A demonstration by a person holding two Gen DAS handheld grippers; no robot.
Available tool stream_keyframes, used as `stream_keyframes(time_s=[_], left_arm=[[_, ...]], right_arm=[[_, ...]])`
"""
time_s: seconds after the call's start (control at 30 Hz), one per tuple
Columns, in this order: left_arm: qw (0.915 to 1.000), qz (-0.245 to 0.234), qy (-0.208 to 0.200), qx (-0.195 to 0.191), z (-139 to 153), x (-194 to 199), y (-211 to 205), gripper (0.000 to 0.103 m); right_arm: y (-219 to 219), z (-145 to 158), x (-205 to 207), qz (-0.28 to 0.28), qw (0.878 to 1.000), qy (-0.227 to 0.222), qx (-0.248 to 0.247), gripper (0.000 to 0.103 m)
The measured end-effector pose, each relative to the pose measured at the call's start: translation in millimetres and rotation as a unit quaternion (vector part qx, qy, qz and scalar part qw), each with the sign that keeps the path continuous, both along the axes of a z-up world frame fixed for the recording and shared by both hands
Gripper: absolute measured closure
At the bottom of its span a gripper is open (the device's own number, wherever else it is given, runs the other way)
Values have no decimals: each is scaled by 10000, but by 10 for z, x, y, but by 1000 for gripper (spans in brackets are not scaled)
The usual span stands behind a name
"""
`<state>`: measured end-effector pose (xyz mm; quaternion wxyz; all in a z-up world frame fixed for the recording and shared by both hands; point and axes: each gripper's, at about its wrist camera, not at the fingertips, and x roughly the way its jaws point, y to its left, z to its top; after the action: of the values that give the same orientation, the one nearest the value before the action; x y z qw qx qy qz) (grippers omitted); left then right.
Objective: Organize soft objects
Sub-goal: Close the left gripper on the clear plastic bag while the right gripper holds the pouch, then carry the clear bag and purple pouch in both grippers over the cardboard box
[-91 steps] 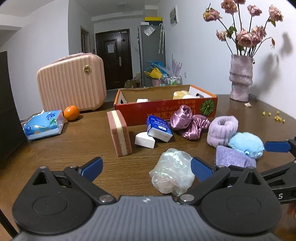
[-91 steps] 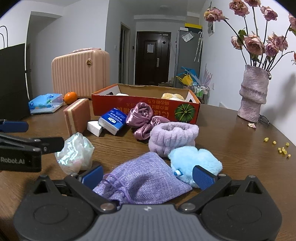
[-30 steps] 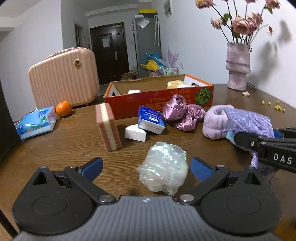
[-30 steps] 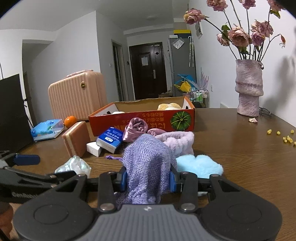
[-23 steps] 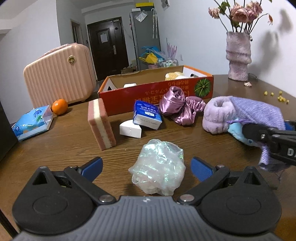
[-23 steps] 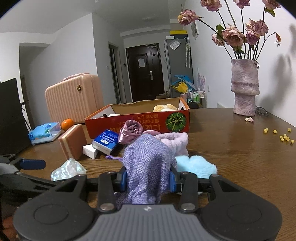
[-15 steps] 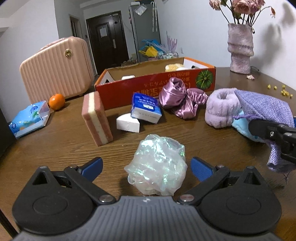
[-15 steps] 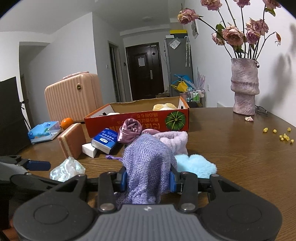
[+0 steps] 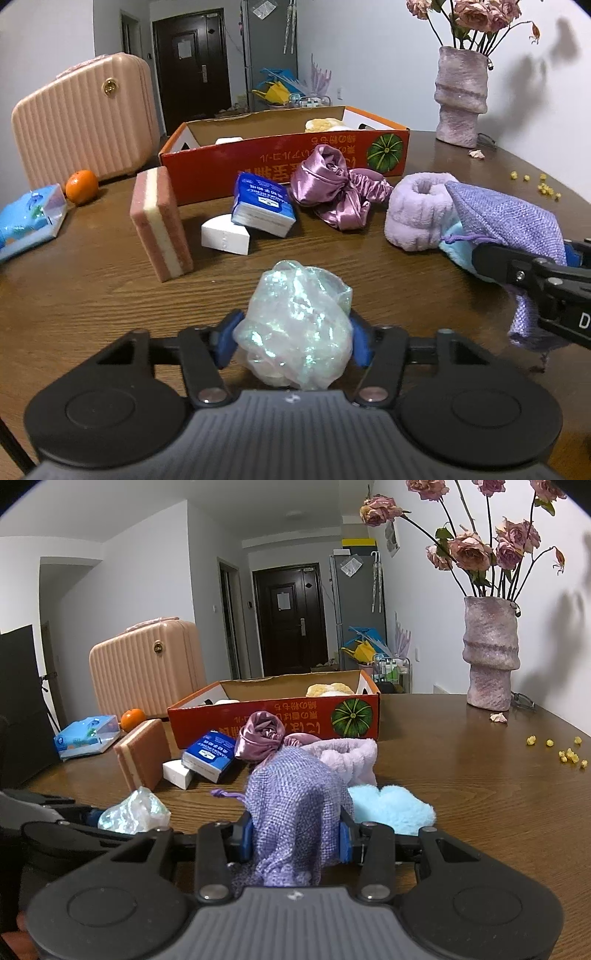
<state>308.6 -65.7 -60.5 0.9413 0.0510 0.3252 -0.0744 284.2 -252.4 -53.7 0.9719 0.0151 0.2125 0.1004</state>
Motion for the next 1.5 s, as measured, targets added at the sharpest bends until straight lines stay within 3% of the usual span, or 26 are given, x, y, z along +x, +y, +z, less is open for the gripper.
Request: stream_keyframes(time_s=[0.53, 0.8, 1.5], left_arm=[[9986, 176, -482, -134, 128, -171, 87, 52], [9949, 346, -926, -173, 265, -303, 142, 52], [9906, 413, -1249, -367, 489, -386, 127, 52]], right_arm=[[22, -9, -20, 73, 9999, -116, -68, 62], [44, 25, -62, 92, 9994, -307, -106, 62], [59, 173, -63, 61, 9985, -527, -140, 62]])
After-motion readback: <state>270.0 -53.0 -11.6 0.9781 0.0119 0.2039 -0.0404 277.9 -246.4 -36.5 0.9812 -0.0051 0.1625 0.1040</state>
